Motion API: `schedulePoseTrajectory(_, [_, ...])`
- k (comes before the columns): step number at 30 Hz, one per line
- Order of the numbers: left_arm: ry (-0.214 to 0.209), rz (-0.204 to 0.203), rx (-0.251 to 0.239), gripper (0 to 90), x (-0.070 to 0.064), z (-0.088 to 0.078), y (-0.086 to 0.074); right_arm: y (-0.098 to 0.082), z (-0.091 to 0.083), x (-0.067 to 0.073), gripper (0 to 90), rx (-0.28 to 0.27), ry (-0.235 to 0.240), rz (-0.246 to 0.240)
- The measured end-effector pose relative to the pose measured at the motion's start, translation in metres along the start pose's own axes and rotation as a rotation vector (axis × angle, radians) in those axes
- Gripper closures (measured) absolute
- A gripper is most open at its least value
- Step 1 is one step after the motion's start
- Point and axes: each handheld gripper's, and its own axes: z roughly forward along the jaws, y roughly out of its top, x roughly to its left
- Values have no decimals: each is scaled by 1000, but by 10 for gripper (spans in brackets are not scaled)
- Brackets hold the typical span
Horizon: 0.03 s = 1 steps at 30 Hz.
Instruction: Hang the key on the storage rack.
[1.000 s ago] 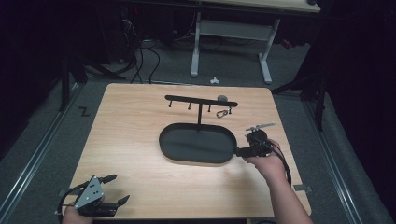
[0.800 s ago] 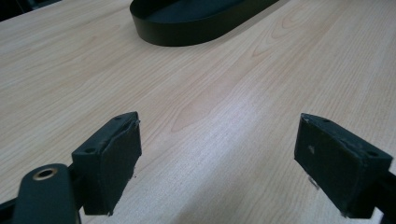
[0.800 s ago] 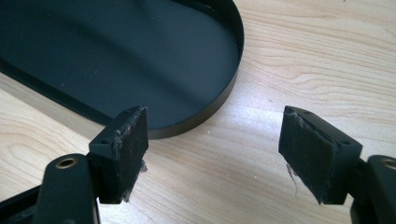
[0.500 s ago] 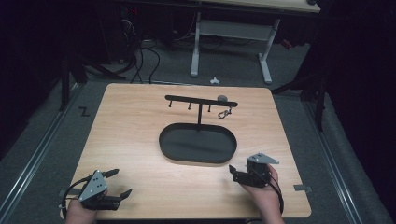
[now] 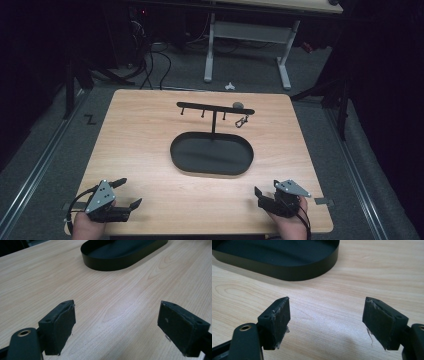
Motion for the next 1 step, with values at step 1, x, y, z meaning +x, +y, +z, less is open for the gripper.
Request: schedulePoseTrajectory(1, [0, 4, -1, 153, 0, 0, 0, 0, 1, 1, 225, 4, -2, 0])
